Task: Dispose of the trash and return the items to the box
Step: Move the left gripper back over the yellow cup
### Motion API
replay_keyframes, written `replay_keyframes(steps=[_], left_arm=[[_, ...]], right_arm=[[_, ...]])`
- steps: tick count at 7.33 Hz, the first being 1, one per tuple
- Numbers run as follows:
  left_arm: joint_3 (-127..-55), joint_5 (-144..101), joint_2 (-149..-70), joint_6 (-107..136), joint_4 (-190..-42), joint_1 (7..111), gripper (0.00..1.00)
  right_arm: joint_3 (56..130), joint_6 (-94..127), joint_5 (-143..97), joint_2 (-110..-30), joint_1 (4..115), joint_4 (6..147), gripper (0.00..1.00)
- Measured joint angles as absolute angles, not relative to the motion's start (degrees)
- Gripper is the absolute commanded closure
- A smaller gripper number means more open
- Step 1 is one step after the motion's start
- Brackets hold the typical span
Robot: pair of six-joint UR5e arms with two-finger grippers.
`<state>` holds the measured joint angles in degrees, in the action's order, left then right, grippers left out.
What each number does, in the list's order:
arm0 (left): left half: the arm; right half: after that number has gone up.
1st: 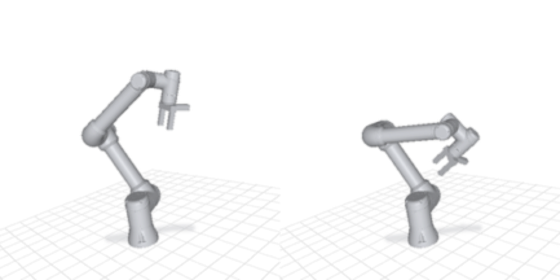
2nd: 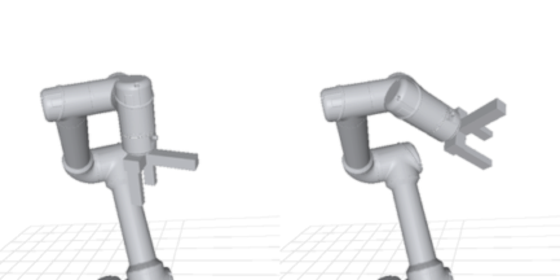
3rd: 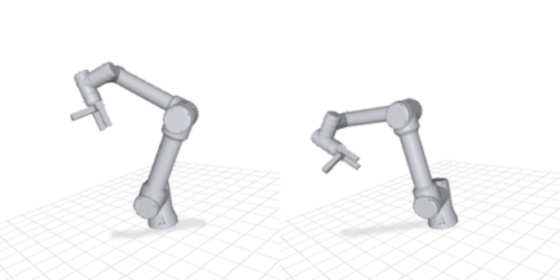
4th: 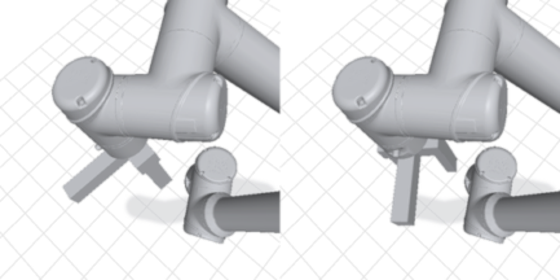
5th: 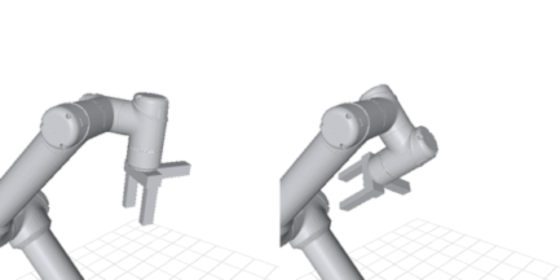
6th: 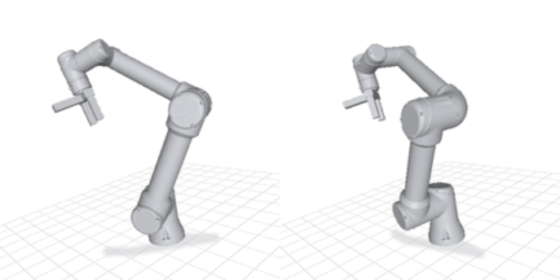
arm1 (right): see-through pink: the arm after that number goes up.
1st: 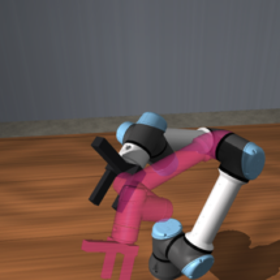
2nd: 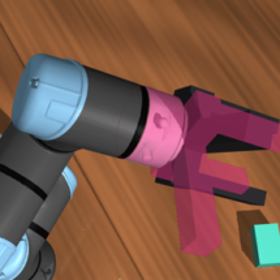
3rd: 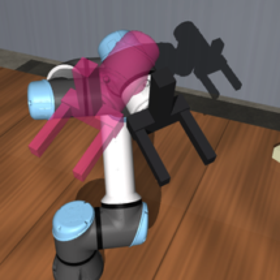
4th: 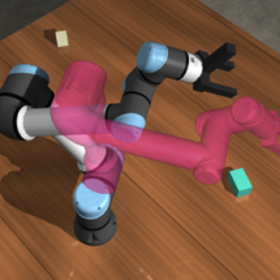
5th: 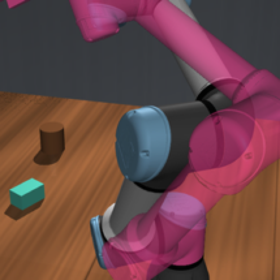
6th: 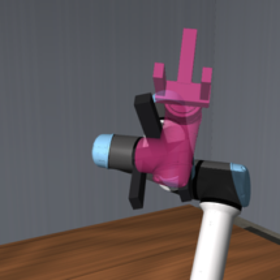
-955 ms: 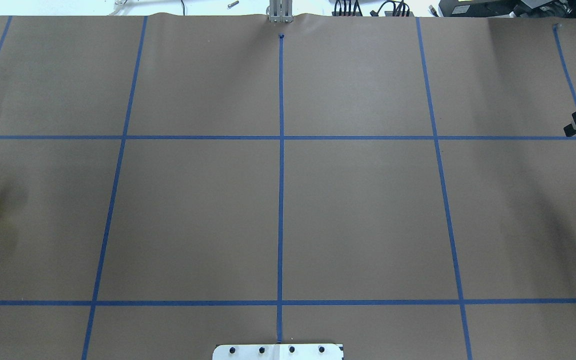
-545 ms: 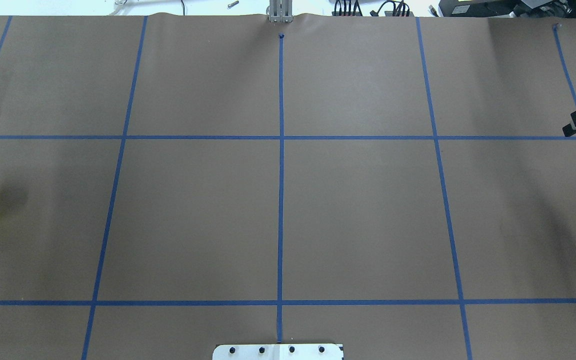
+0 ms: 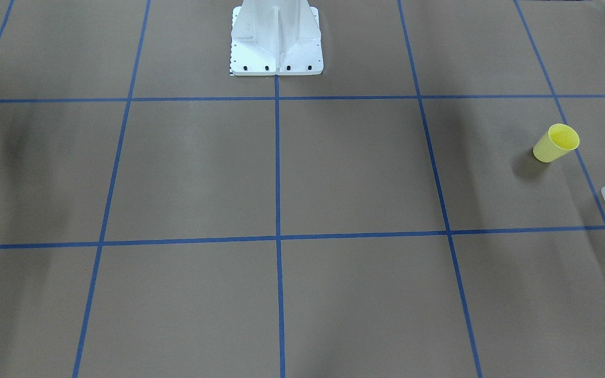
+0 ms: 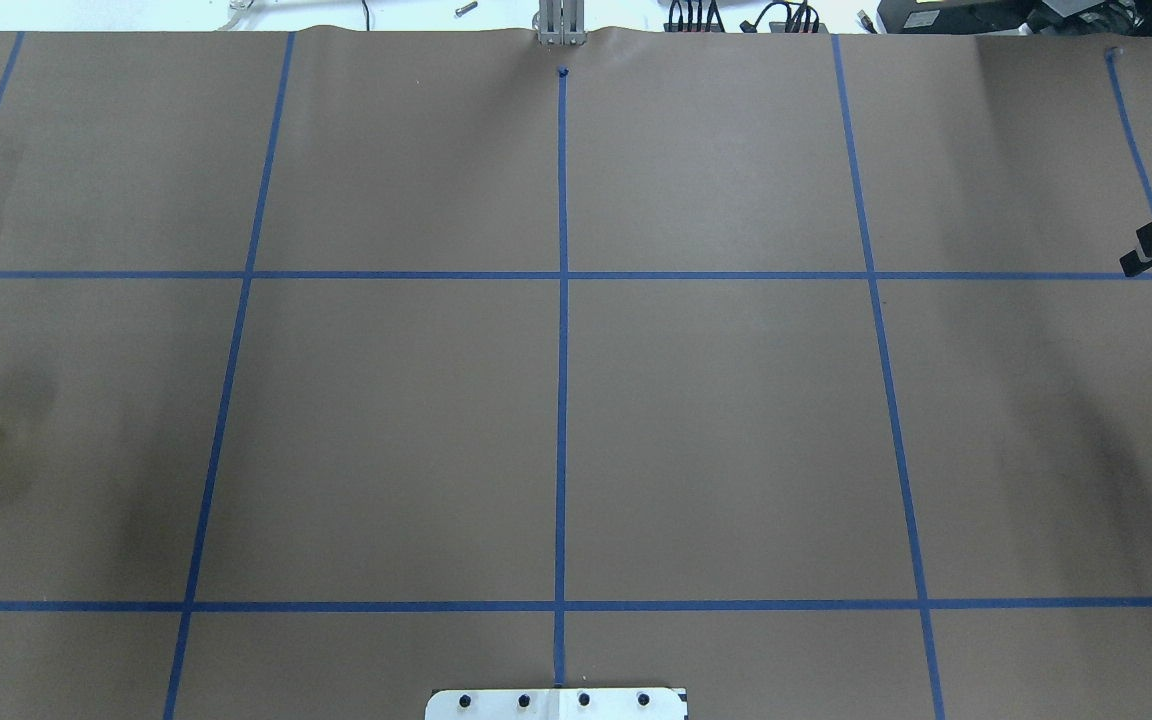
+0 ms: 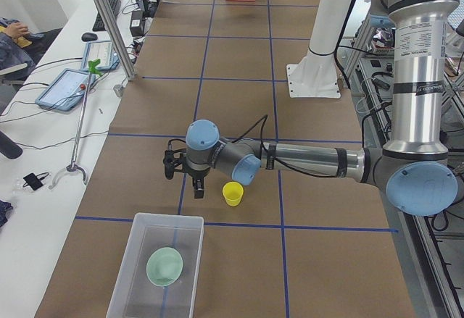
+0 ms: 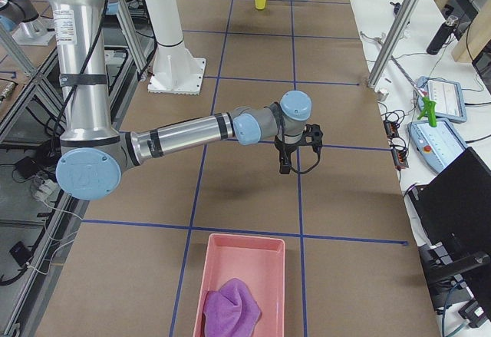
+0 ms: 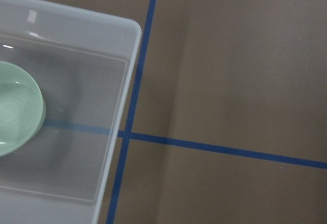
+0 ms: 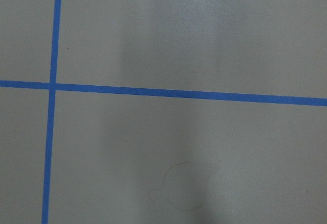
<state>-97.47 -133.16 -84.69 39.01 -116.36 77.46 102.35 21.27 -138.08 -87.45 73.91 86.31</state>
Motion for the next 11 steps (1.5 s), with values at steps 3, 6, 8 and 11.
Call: replay_keyframes(steps=[3,6,8,11], left_arm=[[-98.18,-128.57,-76.93,42.47,-125.95,71.07,0.02],[-95.96,-128.25,-75.55,42.55,-128.8,68.32,0.03],[-94.64,-128.23,-75.51,42.47,-129.56,67.39,0.04],[-92.16,-128.23,-75.5,42.63,-132.65,66.65,0.11]], right_arm=[[102.03,21.27,-138.06,-87.45,73.24,86.23,0.0],[101.76,21.33,-137.99,-87.52,72.7,85.59,0.0],[101.71,21.29,-137.99,-87.54,72.5,85.53,0.0],[101.69,21.28,-137.99,-87.54,72.19,85.52,0.0]])
